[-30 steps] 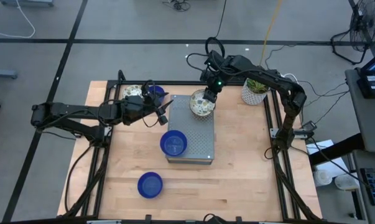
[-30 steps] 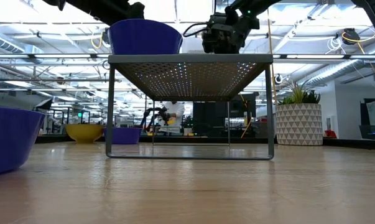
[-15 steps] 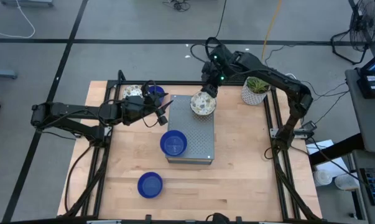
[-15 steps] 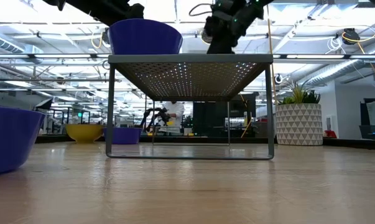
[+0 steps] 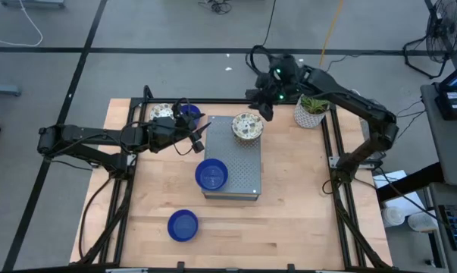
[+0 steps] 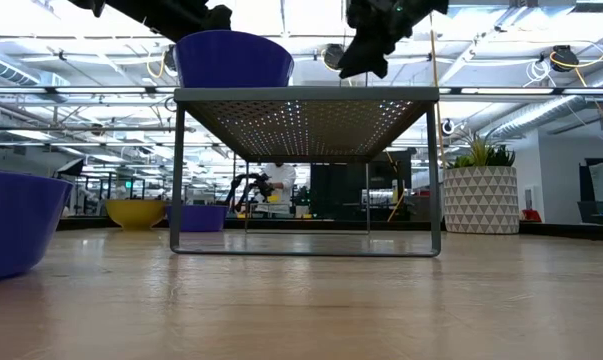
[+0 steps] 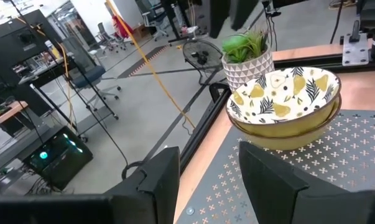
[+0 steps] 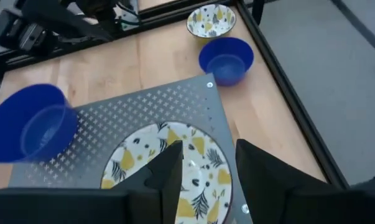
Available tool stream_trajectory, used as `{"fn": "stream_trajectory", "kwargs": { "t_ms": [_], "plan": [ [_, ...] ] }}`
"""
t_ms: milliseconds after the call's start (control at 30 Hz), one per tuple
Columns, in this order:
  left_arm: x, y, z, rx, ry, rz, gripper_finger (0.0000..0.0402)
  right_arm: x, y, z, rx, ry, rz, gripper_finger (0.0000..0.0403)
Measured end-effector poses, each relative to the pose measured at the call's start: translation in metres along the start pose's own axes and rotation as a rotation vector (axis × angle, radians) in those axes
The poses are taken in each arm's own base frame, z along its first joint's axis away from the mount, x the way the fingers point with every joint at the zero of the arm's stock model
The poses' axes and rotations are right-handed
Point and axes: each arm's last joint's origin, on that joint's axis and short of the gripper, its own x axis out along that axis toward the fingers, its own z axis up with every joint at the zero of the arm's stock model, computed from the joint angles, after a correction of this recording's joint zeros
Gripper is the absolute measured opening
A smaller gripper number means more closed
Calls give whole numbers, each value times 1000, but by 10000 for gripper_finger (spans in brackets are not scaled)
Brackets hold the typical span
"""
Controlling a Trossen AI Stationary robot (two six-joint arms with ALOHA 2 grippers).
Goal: Pick & Place Mini bowls
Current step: Stack the bottom yellow patterned bowl on top of the yellow patterned bowl on the shelf
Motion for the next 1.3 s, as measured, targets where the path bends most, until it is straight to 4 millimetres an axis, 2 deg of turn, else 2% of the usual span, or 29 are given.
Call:
{"fn": "stream_trajectory", "kwargs": {
  "t_ms": [200, 400, 500, 600, 800, 1033, 1300],
  "plan": [
    [0, -1, -3, 13, 24, -7, 170, 6, 9, -32, -72, -136, 1, 133],
    [0, -1, -3, 13, 25, -6, 170, 42, 26, -76, -226, -448, 47, 117],
    [0, -1, -3, 13, 25, -6, 170, 57, 36, -86, -257, -602, 89, 100],
    [0, -1, -3, 13, 24, -6, 170, 71, 39, -88, -236, -594, 121, 72],
    [0, -1, -3, 12, 25, -6, 170, 89, 41, -72, -227, -531, 165, 6],
    [0, -1, -3, 12, 26, -6, 170, 101, 41, -62, -222, -459, 193, 7],
    [0, -1, -3, 15, 32, -7, 170, 115, 38, -71, -197, -397, 197, 1]
  ]
}}
